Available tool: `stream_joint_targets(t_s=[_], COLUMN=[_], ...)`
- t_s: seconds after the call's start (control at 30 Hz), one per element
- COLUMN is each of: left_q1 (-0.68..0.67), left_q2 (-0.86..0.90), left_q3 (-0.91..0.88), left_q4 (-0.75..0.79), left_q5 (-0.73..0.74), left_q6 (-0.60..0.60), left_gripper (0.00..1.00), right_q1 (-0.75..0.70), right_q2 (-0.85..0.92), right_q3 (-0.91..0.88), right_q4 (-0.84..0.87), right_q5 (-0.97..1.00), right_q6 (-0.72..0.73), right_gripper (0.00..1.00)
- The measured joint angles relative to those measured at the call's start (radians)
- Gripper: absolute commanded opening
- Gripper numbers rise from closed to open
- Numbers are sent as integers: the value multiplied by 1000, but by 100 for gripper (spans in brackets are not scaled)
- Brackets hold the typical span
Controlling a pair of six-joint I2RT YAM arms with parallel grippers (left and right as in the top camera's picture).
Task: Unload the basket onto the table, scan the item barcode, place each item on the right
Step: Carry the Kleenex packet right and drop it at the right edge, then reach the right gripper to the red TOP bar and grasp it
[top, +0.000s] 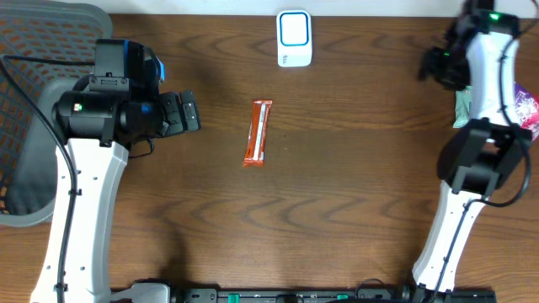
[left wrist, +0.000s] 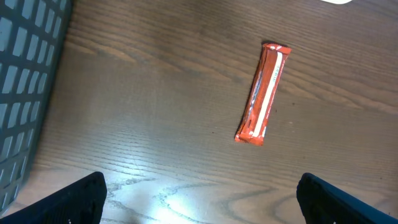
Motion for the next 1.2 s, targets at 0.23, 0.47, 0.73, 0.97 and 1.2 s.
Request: stream_joint_targets(t_s=[0.23,0.47,0.73,0.97,1.2], left_q1=[0,0,0,0,0], left_q2=[0,0,0,0,0], left_q3=[0,0,0,0,0], left_q4=[0,0,0,0,0], left_q5=[0,0,0,0,0], left_q6=[0,0,0,0,0], left_gripper=[98,98,98,98,98], right_q1=[180,412,627,707,779], right_q2=[-2,-3,-3,-3,-3], right_q3=[7,-39,-182,-214,-215], right_q4=[-16,43,109,108,138], right_q5=[-260,-298,-267,-256,-227], right_q6=[-85,-108,-34,74,137], right_gripper=[75,77,74,75,82])
